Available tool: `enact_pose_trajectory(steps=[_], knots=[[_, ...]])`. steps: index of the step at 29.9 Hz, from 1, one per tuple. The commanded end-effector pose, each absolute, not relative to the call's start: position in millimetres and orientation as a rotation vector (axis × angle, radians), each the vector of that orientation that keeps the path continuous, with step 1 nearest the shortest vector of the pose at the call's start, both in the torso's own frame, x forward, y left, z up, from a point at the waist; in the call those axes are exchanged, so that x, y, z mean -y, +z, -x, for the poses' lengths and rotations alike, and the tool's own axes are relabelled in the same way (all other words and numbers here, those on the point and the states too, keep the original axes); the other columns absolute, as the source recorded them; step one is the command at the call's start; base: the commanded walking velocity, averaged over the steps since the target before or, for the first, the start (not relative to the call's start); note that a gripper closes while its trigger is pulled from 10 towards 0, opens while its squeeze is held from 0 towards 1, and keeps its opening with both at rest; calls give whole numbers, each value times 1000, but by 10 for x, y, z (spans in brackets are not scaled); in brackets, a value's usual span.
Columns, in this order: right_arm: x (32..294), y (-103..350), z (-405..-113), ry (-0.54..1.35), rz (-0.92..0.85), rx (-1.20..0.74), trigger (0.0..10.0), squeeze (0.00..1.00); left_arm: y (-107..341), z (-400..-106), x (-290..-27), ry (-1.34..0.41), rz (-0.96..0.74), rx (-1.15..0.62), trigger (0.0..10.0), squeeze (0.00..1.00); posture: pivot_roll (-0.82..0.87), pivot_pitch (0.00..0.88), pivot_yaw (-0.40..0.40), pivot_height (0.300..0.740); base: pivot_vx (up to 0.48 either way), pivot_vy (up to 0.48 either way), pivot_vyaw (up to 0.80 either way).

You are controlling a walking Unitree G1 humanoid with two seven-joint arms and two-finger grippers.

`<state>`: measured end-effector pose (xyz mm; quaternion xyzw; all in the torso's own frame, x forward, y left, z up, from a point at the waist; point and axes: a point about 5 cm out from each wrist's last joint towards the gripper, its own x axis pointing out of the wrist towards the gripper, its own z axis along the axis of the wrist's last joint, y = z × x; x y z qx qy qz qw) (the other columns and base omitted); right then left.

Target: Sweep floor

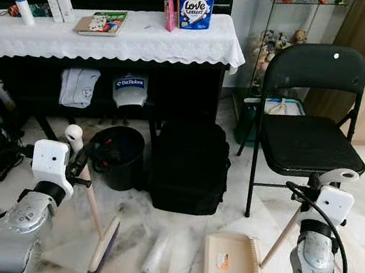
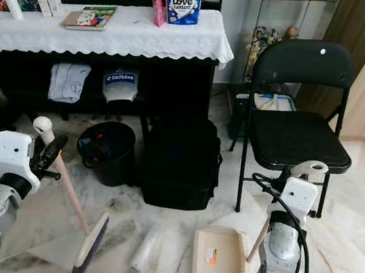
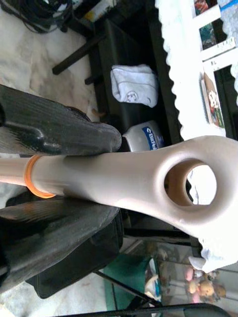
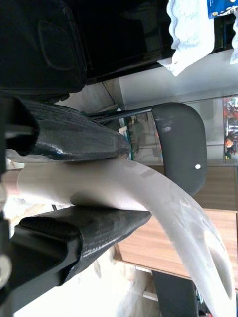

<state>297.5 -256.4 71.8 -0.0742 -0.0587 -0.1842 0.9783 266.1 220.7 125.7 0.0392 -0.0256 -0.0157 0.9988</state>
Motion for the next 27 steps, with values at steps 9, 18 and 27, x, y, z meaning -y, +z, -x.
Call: enact_pose_trajectory(steps=[9,18,27], knots=[[2604,648,-2860,-373,184,126,10000,0,1525,-2555,-2326,1,-77,75,10000,0,136,126,179,740,0,0,0],[2572,561,-2795,-367,189,100,10000,0,1422,-2609,-2432,70,-41,26,10000,0,135,166,168,740,0,0,0],[2632,787,-2915,-340,247,182,10000,0,1331,-2743,-2393,145,47,29,10000,0,100,168,144,740,0,0,0]])
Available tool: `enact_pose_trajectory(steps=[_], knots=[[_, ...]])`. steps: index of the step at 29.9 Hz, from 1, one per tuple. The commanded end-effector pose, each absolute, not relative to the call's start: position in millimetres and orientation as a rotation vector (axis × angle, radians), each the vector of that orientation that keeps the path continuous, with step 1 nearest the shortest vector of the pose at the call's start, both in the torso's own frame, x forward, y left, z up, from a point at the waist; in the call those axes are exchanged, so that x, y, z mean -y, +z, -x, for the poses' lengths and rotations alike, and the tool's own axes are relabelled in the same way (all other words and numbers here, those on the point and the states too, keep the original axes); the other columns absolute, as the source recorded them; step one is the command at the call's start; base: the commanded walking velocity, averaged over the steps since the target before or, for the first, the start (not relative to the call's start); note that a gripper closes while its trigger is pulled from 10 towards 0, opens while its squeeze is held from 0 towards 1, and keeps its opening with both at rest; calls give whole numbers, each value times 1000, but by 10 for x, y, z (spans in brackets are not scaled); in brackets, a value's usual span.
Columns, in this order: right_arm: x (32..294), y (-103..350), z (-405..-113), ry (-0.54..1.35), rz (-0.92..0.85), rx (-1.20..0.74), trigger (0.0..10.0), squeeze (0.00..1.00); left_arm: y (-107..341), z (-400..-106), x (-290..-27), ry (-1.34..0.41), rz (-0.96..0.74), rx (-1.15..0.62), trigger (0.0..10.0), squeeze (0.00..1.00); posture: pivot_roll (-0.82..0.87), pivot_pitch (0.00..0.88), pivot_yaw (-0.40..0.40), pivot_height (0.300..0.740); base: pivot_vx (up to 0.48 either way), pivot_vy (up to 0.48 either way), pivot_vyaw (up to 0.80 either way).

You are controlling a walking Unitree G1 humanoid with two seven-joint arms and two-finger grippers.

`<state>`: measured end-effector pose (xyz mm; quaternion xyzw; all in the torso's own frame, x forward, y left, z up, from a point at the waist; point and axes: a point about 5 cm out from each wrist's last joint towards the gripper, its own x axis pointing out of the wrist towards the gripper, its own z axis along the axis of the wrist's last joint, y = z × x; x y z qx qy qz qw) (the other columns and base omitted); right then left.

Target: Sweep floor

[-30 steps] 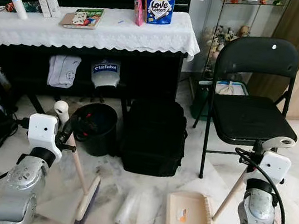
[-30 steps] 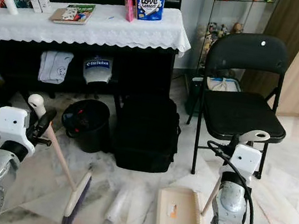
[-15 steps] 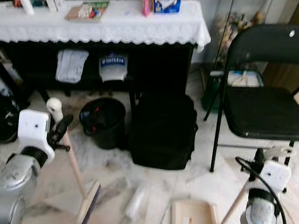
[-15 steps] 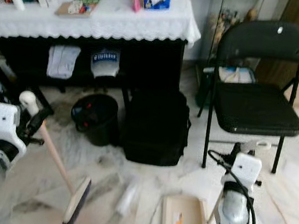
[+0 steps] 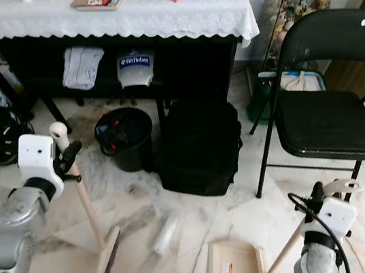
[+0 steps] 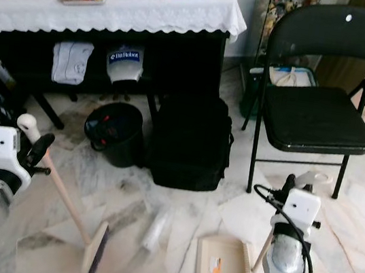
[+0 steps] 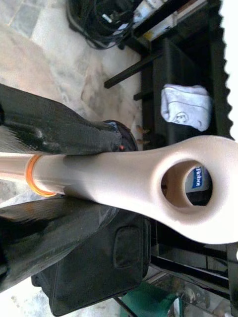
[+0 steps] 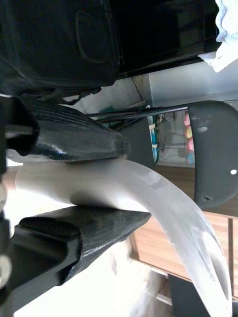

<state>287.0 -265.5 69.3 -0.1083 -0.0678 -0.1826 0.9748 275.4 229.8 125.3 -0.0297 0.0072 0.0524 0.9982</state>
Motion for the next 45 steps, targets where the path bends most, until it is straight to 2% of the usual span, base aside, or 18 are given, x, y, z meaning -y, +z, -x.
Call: enact_pose_trajectory(steps=[1,21,30,34,40,45], knots=[[2641,817,-2925,-336,254,195,10000,0,1332,-2744,-2384,143,47,30,10000,0,100,168,144,740,0,0,0],[2626,1015,-2994,-356,340,294,10000,0,1393,-2718,-2427,147,42,64,10000,0,122,186,149,740,0,0,0],[2744,804,-2899,-470,203,183,10000,0,1434,-2679,-2449,138,44,73,10000,0,143,194,158,740,0,0,0],[2719,956,-2947,-435,315,261,10000,0,1437,-2677,-2453,136,43,72,10000,0,138,194,159,740,0,0,0],[2724,1124,-3026,-430,293,330,10000,0,1446,-2697,-2438,132,47,77,10000,0,134,191,154,740,0,0,0],[2731,1148,-3028,-427,365,339,10000,0,1447,-2675,-2456,137,47,81,10000,0,134,192,152,740,0,0,0]])
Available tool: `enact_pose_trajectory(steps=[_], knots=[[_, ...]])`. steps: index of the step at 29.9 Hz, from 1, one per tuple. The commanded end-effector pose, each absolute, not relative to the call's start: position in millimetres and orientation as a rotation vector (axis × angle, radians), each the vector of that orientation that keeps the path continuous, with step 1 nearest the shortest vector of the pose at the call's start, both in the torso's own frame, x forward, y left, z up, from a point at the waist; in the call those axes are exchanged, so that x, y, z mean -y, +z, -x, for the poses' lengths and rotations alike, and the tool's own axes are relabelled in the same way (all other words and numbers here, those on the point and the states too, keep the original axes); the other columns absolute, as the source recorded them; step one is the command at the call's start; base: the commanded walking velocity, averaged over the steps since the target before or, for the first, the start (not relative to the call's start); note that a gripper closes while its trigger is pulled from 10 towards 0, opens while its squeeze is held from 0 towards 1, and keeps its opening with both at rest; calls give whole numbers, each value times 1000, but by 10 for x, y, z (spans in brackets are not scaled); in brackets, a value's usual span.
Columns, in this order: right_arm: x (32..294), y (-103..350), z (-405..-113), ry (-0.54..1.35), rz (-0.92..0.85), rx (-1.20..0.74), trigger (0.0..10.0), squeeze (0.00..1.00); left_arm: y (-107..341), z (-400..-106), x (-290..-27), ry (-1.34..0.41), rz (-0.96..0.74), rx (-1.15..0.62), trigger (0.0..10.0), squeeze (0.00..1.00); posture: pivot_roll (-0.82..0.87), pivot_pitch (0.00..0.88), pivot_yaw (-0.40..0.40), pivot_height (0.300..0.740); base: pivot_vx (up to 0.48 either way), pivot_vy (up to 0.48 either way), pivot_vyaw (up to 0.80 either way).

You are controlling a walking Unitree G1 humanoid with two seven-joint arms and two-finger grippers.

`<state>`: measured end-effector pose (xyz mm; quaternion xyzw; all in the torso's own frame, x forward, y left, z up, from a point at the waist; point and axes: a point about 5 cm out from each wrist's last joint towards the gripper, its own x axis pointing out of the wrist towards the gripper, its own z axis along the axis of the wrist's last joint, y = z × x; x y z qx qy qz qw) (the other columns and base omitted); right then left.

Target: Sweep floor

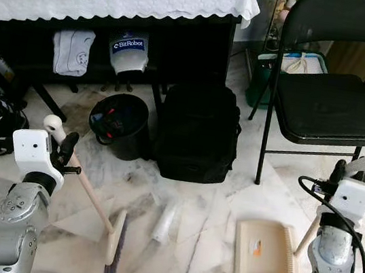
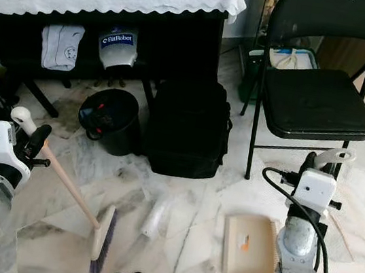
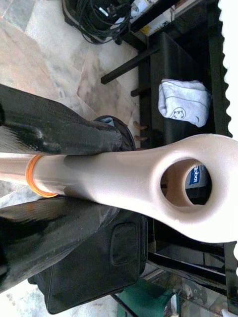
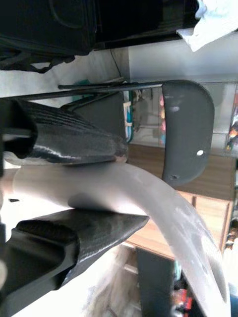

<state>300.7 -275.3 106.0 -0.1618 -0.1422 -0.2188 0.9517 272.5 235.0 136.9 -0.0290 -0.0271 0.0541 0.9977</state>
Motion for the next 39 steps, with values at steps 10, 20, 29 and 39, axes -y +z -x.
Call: enact_pose_trajectory(steps=[10,20,29,39], knots=[[2758,979,-2997,-457,209,248,10000,0,1449,-2672,-2459,135,51,82,10000,0,140,195,149,740,0,0,0],[2847,840,-2913,-513,96,185,10000,0,1438,-2622,-2473,127,56,69,10000,0,149,200,150,740,0,0,0],[2839,870,-2938,-487,110,195,10000,0,1435,-2643,-2459,129,68,70,10000,0,147,198,147,740,0,0,0],[2822,861,-2944,-458,130,185,10000,0,1305,-2708,-2346,96,190,11,10000,0,146,204,136,740,0,0,0]])
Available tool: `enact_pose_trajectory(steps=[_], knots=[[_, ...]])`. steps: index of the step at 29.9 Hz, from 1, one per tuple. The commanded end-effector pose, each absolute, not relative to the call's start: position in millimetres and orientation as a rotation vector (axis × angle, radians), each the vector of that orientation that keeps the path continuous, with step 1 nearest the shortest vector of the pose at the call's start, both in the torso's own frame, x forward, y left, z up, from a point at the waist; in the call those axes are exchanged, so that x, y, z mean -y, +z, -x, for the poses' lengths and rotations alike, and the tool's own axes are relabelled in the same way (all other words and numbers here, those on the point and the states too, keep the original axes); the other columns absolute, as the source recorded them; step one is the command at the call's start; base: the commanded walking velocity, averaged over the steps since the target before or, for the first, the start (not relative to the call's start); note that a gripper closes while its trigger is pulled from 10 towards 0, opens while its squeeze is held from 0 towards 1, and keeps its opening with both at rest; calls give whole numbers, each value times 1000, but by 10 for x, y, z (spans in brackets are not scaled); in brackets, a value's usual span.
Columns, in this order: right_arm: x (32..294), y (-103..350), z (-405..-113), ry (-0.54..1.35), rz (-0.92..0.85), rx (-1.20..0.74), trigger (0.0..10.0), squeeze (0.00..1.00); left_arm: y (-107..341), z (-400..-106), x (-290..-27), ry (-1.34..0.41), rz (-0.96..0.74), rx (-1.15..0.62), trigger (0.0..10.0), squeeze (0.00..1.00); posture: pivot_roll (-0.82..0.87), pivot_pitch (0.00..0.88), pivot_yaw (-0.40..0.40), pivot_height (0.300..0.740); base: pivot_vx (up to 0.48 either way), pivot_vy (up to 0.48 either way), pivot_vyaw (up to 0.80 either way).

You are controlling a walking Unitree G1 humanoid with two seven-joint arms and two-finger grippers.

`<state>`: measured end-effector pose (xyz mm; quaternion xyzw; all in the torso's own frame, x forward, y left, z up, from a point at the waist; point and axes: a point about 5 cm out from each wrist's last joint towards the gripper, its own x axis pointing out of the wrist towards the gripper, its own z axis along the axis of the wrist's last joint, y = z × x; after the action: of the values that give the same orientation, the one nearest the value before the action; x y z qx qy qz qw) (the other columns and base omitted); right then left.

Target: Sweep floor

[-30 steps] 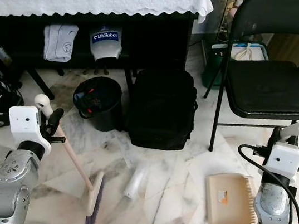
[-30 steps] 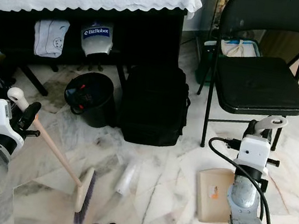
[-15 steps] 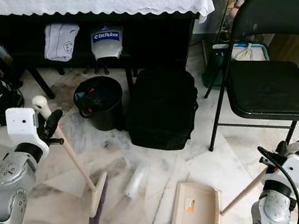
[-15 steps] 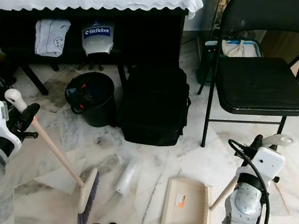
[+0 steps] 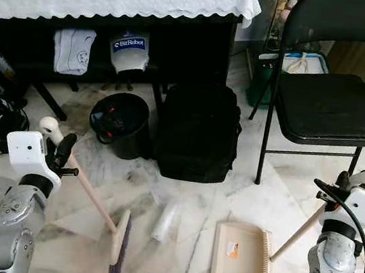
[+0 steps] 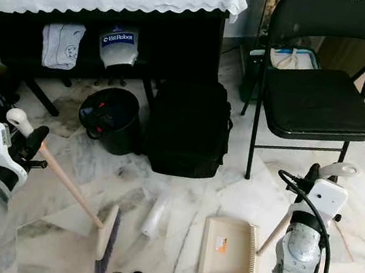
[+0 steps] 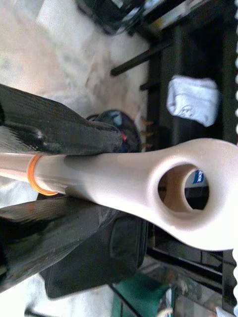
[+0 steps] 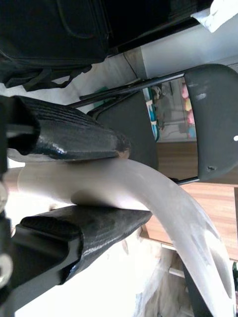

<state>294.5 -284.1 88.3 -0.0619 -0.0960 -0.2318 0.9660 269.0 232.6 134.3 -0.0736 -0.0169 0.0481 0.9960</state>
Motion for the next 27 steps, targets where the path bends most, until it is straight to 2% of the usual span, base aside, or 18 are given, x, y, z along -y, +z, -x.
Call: enact_pose_trajectory(steps=[1,12,15,24,26,27], knots=[[2816,860,-2946,-455,130,184,10000,0,1288,-2730,-2326,92,204,8,10000,0,145,205,133,740,0,0,0],[2804,873,-2967,-443,139,183,10000,0,1130,-2843,-2191,52,336,-29,10000,0,139,206,120,740,0,0,0],[2806,870,-2970,-441,144,177,10000,0,1091,-2849,-2135,-13,343,-59,10000,0,136,206,119,740,0,0,0],[2813,873,-2977,-444,144,173,10000,0,1655,-2913,-2388,29,123,120,10000,0,126,197,120,740,0,0,0],[2809,868,-2977,-445,142,171,10000,0,1771,-2917,-2433,37,52,149,10000,0,129,197,120,740,0,0,0],[2798,862,-2979,-445,140,169,10000,0,1888,-2923,-2537,79,-35,191,10000,0,127,189,122,740,0,0,0]])
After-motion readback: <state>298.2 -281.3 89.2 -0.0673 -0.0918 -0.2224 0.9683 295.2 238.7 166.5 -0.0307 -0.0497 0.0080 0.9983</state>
